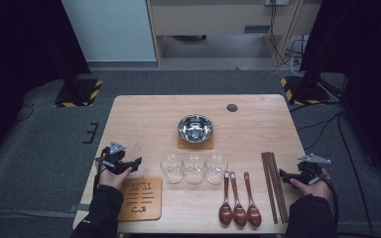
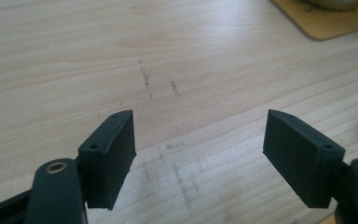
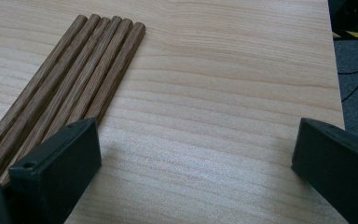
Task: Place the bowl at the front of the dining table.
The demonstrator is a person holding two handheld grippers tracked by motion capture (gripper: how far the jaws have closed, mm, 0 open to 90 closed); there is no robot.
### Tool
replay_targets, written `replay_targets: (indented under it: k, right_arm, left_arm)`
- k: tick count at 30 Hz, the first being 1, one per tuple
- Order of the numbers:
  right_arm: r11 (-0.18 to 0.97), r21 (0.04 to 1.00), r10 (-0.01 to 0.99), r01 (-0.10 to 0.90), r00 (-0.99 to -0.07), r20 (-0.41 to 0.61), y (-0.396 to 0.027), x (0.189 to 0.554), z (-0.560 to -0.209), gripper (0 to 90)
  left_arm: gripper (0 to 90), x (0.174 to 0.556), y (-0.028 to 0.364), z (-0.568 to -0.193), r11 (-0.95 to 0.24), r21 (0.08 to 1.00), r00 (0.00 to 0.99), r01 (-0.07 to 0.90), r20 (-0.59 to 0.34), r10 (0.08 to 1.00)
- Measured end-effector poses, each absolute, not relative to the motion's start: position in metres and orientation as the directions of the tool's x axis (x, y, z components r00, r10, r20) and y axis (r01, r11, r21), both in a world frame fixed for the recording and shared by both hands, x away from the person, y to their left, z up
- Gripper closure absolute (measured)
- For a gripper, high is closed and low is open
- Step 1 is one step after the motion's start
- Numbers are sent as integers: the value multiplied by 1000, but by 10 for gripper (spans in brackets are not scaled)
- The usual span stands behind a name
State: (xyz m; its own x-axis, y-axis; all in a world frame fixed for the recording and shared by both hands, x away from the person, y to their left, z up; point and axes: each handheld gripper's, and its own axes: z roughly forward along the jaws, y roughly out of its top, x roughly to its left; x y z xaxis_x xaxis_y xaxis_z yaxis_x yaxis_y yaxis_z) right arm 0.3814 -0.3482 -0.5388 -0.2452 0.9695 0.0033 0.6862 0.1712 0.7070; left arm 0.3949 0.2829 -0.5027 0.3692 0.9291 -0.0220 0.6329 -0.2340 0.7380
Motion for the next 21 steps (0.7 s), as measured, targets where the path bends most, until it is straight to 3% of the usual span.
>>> replay_targets:
  k: [14, 21]
  right_arm:
    - [170, 712, 969, 682, -247, 5, -348, 381, -538, 45]
    - [156, 720, 972, 676, -233, 9, -351, 378, -535, 189]
  left_arm:
    - [232, 398, 284, -525, -259, 695, 358, 671, 3, 934]
    - [216, 398, 285, -530, -251, 693, 349, 676, 0, 937]
